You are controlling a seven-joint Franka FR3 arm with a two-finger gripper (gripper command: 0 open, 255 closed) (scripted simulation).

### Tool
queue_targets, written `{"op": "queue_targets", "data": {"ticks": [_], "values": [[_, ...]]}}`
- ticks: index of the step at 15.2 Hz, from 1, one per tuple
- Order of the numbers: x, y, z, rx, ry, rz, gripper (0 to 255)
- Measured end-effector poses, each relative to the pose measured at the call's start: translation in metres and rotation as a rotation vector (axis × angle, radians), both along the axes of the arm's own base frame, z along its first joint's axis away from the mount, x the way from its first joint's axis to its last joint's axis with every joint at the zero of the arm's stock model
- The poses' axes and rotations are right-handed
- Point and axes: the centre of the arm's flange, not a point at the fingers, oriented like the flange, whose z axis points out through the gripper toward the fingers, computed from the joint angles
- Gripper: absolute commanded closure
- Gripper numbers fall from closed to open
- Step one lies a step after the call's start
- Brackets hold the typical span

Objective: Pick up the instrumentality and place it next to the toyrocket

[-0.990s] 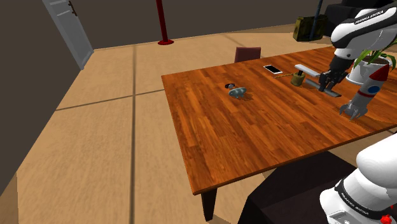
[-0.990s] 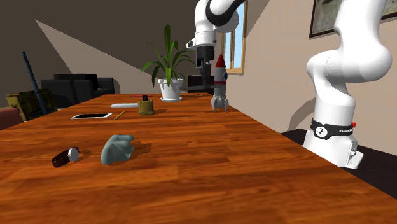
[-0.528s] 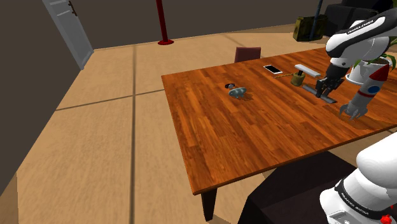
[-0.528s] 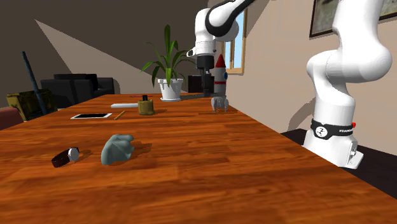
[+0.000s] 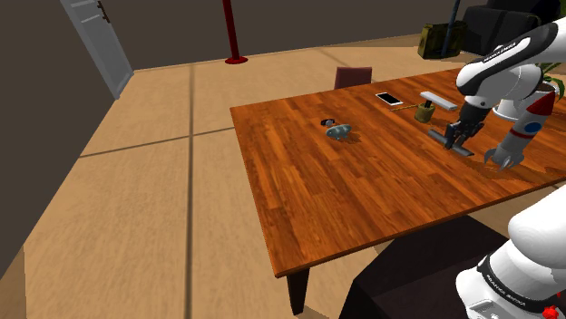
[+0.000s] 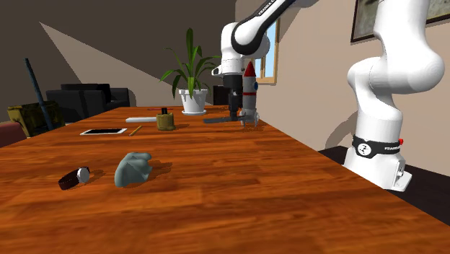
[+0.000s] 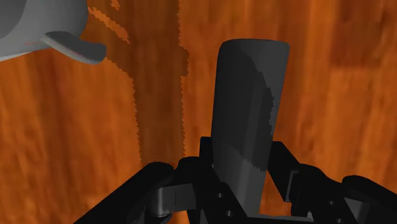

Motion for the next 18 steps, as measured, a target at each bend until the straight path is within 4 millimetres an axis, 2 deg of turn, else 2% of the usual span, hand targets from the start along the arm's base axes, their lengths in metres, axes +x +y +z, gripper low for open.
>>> {"op": "queue_targets", "data": {"ticks": [8, 14, 15, 18], "values": [[0.0, 0.0, -0.042, 0.0, 0.0, 0.0, 255], [0.0, 0.0, -0.047, 0.0, 0.0, 0.0, 255], [0.0, 0.0, -0.047, 0.0, 0.0, 0.0, 0], [0.0, 0.0, -0.047, -0.001, 0.0, 0.0, 0]]}}
